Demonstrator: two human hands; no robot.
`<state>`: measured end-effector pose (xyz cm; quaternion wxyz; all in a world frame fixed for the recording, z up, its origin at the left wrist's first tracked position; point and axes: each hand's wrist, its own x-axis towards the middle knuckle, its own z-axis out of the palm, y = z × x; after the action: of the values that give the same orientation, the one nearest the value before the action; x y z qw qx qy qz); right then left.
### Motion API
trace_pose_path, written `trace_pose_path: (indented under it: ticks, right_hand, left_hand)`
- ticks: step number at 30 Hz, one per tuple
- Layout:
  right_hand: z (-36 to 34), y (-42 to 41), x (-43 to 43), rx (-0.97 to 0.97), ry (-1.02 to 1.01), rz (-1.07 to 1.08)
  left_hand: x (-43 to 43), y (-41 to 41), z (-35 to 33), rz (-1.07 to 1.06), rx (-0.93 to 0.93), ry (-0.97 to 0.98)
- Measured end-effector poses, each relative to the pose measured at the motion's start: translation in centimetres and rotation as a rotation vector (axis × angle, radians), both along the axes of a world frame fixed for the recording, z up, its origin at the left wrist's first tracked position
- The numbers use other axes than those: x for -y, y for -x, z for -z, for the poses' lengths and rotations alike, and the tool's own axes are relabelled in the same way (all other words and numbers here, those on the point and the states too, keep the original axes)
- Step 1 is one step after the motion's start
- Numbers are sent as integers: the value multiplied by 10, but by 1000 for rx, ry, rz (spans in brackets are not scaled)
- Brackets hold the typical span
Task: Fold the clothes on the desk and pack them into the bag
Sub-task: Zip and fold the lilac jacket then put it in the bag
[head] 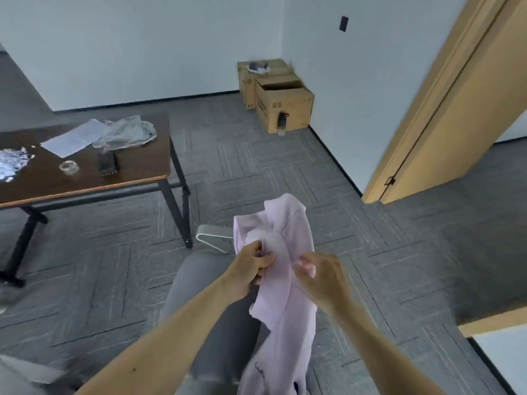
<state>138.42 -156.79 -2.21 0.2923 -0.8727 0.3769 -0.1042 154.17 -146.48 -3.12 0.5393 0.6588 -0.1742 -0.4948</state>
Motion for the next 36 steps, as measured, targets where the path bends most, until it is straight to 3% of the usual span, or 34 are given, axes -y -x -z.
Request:
trace_pose_path:
  ticks: [7,17,20,24,31,34,36]
  right_hand:
    - [-55,-20,0,180,-244,-276]
    - [-125,-23,-47,462,-167,-626]
    - [-149,-23,-70,581,-65,-664]
    - [-191,-17,-96,585,-29,-826]
    - [-293,17,-190,822,105,-1095]
    - [-335,43,-256,913,108,-1231]
    - [-361,59,-301,970,108,-1303]
  left_hand:
    - [-16,25,-57,-246,-46,156]
    - [-75,64,-158,-613,42,448]
    - [-92,83,-186,-698,157,525]
    - [-128,108,-218,-824,284,674]
    - [-229,183,-289,-1007,667,894]
    - [-292,227,-321,-1055,881,922]
    - [-341,259,-333,-1076,1056,829]
